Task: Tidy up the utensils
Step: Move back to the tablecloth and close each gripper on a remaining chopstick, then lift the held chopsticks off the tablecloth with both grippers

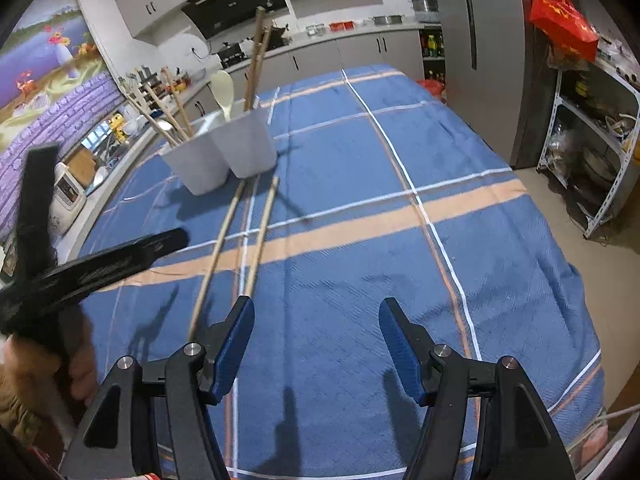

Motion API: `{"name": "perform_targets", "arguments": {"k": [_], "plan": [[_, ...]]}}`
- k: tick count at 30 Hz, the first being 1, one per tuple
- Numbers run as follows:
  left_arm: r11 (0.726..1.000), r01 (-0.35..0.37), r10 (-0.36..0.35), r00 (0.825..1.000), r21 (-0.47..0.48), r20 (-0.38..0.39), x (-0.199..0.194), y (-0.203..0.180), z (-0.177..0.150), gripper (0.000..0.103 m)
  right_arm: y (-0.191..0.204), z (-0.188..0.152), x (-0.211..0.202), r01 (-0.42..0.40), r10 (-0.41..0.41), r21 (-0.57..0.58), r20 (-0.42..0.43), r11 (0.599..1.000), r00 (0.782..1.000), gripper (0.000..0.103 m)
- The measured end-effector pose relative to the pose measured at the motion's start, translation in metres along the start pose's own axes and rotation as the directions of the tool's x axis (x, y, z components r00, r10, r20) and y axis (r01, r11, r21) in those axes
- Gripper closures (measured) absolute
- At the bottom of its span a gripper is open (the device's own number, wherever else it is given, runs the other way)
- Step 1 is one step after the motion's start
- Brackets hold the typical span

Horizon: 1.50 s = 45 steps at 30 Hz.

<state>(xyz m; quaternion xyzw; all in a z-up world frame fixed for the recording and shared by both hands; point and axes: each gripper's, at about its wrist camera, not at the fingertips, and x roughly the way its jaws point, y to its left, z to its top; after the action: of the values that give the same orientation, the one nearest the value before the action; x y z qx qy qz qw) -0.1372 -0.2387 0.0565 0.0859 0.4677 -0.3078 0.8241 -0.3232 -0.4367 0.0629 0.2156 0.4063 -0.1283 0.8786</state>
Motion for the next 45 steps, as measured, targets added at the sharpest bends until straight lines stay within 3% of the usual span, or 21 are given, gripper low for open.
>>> {"name": "perform_targets", "arguments": {"k": [5, 9, 16, 21, 27, 30, 37, 45], "plan": [[1.0, -0.016, 0.018, 0.999, 0.024, -0.049, 0.043, 0.001, 0.018, 0.071, -0.003, 0.003, 0.013, 0.014, -0.014, 0.001, -0.035, 1.0, 0.999, 0.034], [0.999, -0.015, 0.018, 0.996, 0.042, -0.082, 0.063, 0.001, 0.023, 0.096, 0.005, 0.014, 0.029, -0.009, 0.009, -0.01, -0.055, 1.0, 0.998, 0.034], [1.0, 0.002, -0.003, 0.996, -0.009, -0.092, 0.055, 0.018, 0.015, 0.097, 0.036, 0.044, 0.066, -0.054, 0.048, -0.076, -0.08, 0.996, 0.996, 0.035], [0.996, 0.009, -0.019, 0.994, -0.093, -0.111, 0.036, 0.044, -0.001, 0.097, 0.064, 0.06, 0.105, -0.045, 0.024, -0.167, -0.126, 0.985, 0.992, 0.054], [0.989, 0.028, -0.044, 0.993, -0.148, -0.108, 0.026, 0.053, -0.01, 0.097, 0.085, 0.065, 0.13, 0.049, -0.088, -0.262, -0.141, 0.964, 0.986, 0.072], [0.985, 0.029, -0.049, 0.992, -0.172, -0.114, 0.025, 0.059, -0.017, 0.097, 0.09, 0.066, 0.132, 0.074, -0.121, -0.295, -0.144, 0.953, 0.982, 0.093], [0.97, 0.049, -0.082, 0.988, -0.239, -0.13, 0.022, 0.051, -0.033, 0.097, 0.074, 0.048, 0.111, 0.029, -0.083, -0.265, -0.197, 0.964, 0.977, 0.096], [0.967, 0.048, -0.086, 0.986, -0.25, -0.144, 0.001, 0.039, -0.067, 0.097, 0.038, 0.002, 0.065, -0.055, -0.009, -0.23, -0.265, 0.972, 0.964, 0.093]]}}
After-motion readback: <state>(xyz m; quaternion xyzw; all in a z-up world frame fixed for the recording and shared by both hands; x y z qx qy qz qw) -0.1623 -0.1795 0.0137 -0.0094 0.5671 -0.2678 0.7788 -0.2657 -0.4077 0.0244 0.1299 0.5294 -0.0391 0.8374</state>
